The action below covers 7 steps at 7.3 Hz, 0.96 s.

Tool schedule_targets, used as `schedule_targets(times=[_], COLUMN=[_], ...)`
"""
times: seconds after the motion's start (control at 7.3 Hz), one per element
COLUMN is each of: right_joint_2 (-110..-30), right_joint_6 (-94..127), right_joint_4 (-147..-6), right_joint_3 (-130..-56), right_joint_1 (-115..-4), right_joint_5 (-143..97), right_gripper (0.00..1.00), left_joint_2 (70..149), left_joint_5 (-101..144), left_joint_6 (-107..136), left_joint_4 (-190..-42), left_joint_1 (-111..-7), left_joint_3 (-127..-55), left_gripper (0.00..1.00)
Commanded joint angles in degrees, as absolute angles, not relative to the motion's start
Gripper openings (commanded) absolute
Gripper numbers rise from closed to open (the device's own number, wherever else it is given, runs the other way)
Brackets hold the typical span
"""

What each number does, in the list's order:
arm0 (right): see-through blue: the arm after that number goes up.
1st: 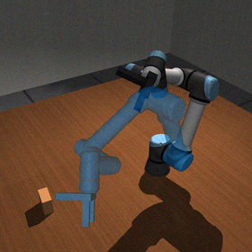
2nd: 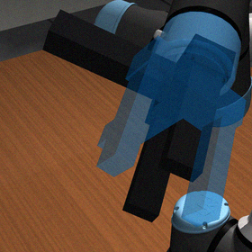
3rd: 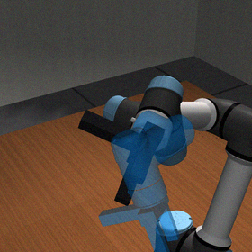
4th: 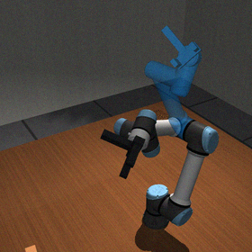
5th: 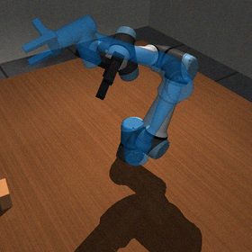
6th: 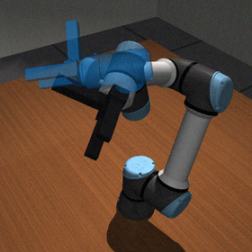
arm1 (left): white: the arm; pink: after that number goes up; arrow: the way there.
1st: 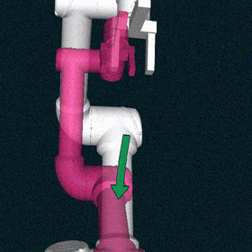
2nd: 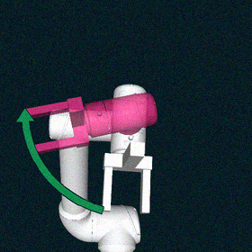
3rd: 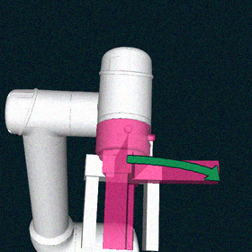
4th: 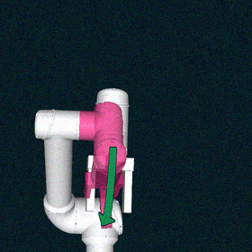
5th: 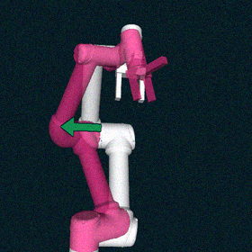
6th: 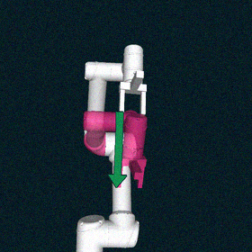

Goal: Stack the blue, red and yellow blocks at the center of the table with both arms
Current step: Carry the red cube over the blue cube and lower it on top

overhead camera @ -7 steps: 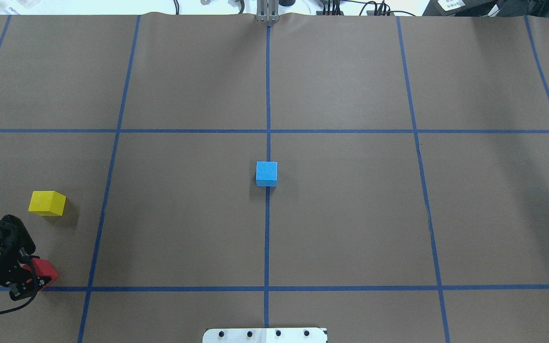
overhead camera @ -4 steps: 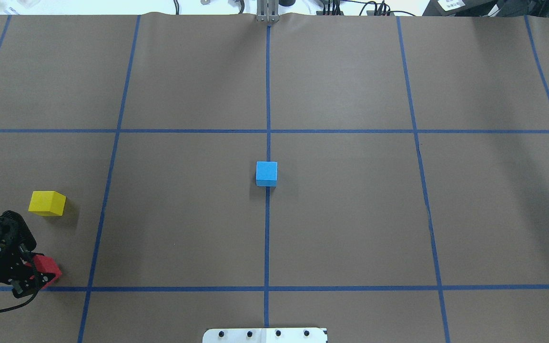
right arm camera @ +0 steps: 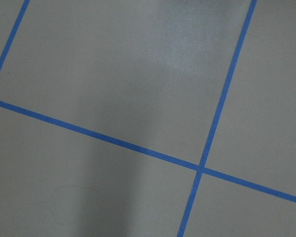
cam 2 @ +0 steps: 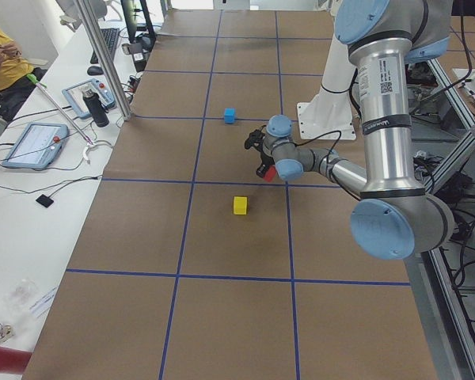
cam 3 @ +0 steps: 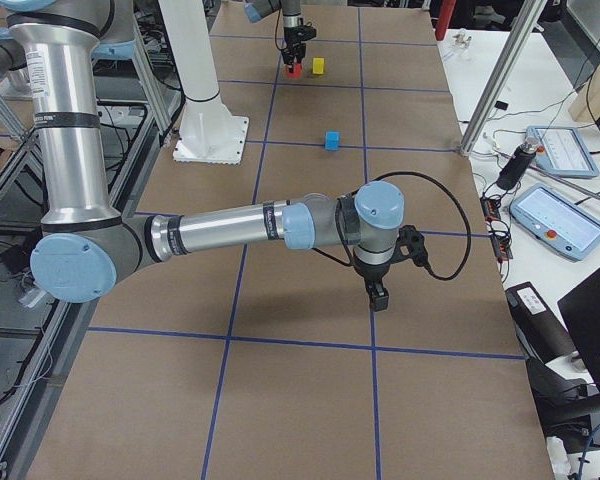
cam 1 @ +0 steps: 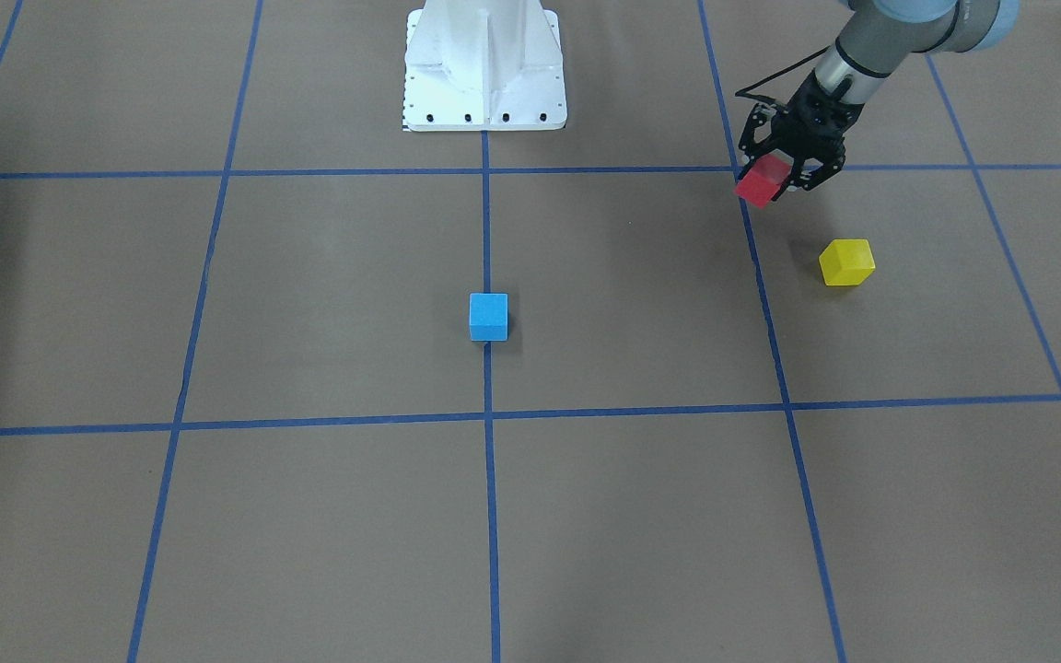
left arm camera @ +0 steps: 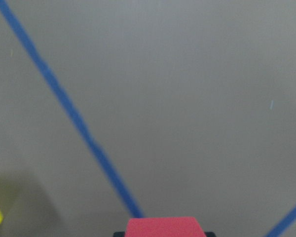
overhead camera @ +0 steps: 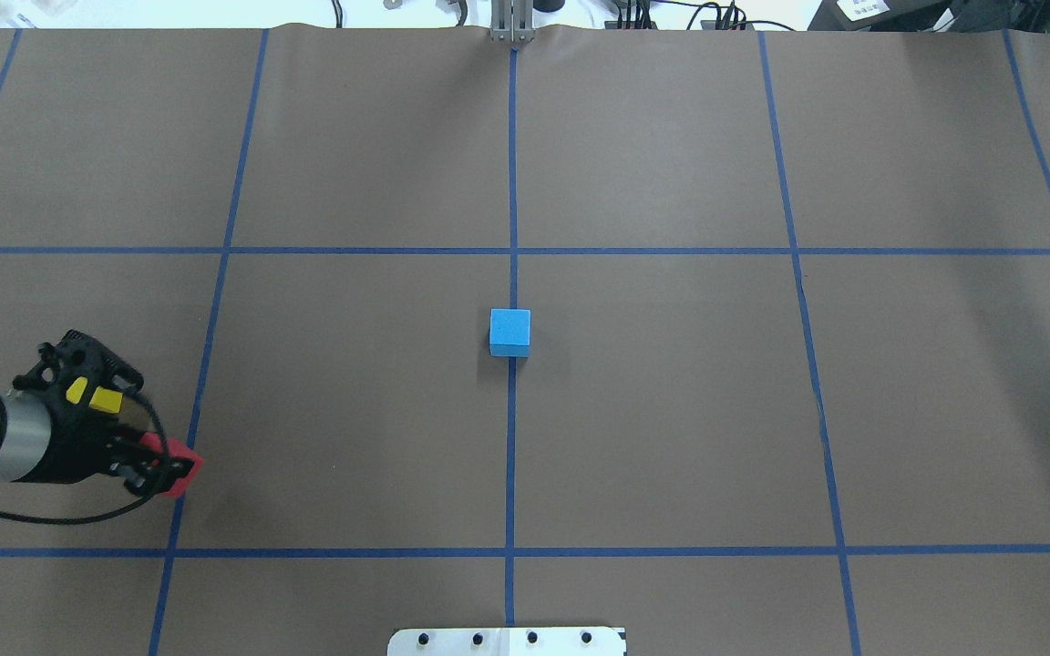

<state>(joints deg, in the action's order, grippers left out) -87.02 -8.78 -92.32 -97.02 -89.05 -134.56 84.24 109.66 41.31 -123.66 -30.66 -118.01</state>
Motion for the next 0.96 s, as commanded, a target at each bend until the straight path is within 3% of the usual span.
schedule_targets(times=[0.0, 0.27, 0.55, 0.82], right_joint_2=[-91.91, -92.90, -92.90, -92.90], right_joint_6=[-9.40, -8.79, -8.53, -8.44], right_joint_4=[-92.02, -92.02, -92.02, -92.02], right_joint_3=[-97.29, -97.21, -97.03, -96.94], right_joint_1=[-90.08, -90.35, -90.26, -90.26], right_joint_5=[-134.21, -130.88, -130.87, -130.87], right_gripper=[1.00, 1.00, 1.00, 1.00], left_joint_2=[104.06, 124.70, 137.13, 144.29], left_joint_5=[109.95, 109.69, 109.51, 108.29], left_joint_6=[47.34, 54.36, 60.19, 61.43], left_joint_4=[-101.09, -85.48, -85.69, -87.26], left_joint_1=[-32.96, -32.61, -32.43, -32.43], left_joint_3=[-118.31, -110.80, -97.63, -86.97], left_gripper=[0.00, 0.00, 0.00, 0.00])
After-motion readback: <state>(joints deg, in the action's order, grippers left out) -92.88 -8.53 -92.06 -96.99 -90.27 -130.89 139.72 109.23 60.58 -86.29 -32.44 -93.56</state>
